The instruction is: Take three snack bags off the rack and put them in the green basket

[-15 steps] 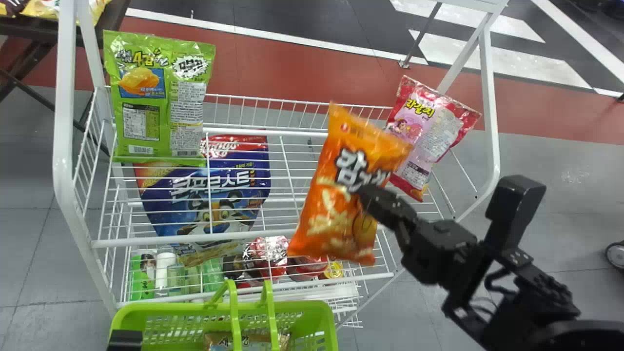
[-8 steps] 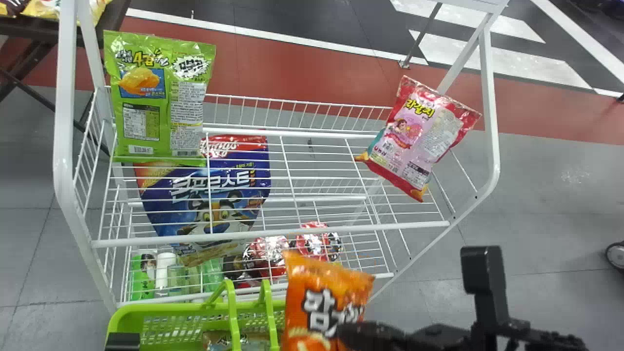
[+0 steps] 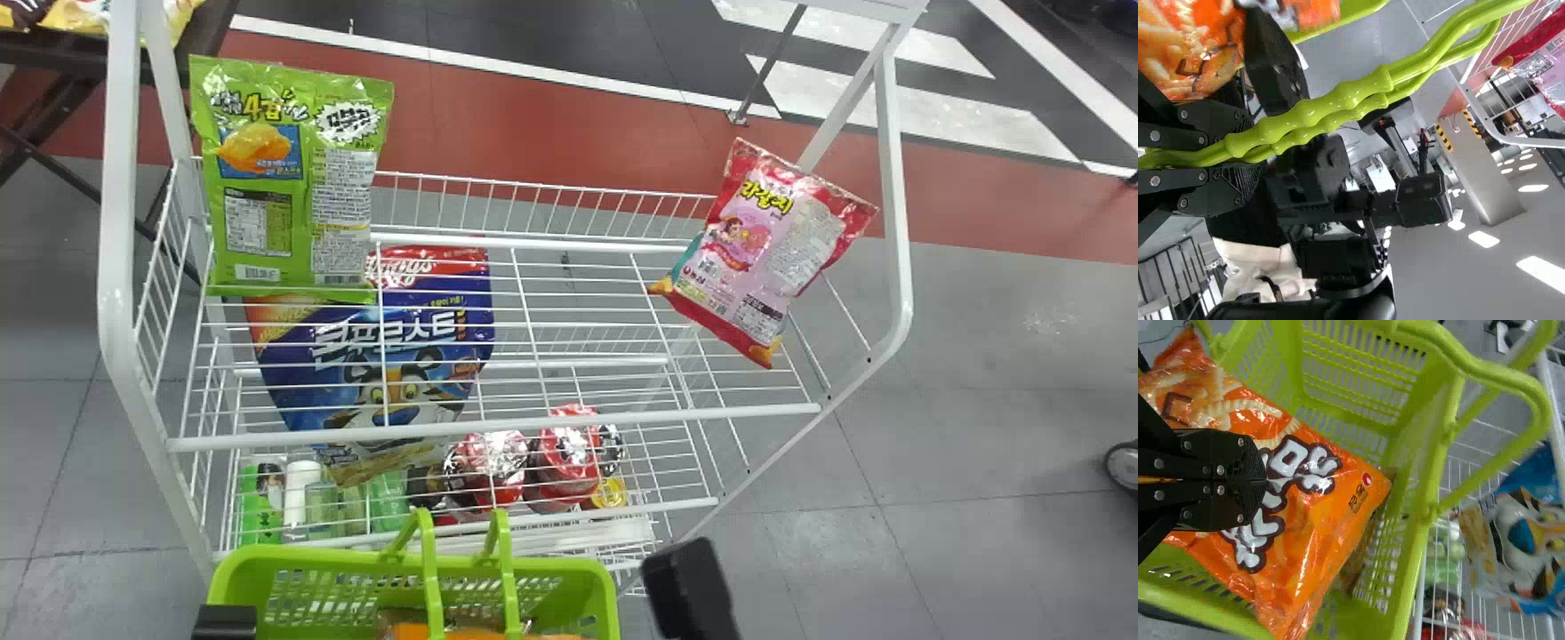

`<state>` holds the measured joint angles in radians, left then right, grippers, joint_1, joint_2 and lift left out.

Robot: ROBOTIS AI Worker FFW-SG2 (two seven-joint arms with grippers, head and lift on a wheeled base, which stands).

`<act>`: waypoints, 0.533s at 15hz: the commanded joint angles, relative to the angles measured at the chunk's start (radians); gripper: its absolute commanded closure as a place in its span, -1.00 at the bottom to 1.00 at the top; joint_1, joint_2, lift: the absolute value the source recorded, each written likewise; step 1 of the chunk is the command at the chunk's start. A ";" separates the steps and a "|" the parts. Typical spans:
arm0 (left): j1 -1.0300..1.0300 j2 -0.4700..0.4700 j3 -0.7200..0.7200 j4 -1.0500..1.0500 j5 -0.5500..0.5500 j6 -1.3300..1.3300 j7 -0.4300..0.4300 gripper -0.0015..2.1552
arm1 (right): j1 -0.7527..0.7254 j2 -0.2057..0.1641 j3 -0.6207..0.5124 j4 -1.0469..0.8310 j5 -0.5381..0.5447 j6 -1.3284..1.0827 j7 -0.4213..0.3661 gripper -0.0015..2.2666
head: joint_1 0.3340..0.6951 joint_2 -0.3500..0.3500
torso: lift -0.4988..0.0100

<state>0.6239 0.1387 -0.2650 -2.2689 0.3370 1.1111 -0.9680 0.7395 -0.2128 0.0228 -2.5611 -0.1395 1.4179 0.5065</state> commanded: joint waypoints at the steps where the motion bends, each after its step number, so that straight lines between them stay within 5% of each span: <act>1: 0.000 -0.001 0.000 0.002 0.000 -0.001 -0.001 0.43 | -0.002 0.001 0.051 0.065 -0.017 -0.191 -0.006 0.91 | 1.00 -1.00 | 0.89; 4: 0.000 -0.001 0.001 0.002 -0.001 -0.001 0.000 0.43 | -0.015 0.003 0.045 0.153 -0.103 -0.388 0.001 0.90 | 1.00 -1.00 | 0.89; 6: 0.000 -0.001 0.001 0.000 -0.001 -0.001 0.002 0.43 | -0.038 0.003 0.036 0.171 -0.115 -0.326 0.009 0.55 | 1.00 -1.00 | 0.89; 7: 0.000 -0.001 0.001 0.000 -0.001 -0.001 0.003 0.43 | -0.045 0.003 0.017 0.168 -0.115 -0.277 0.017 -0.42 | 1.00 -1.00 | 0.89; 8: 0.000 -0.001 0.000 0.000 -0.003 -0.001 0.005 0.43 | -0.045 0.003 -0.009 0.159 -0.117 -0.247 0.024 -1.00 | 1.00 -1.00 | 0.89</act>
<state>0.6244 0.1380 -0.2640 -2.2682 0.3358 1.1099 -0.9639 0.6985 -0.2101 0.0422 -2.3947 -0.2541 1.1258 0.5261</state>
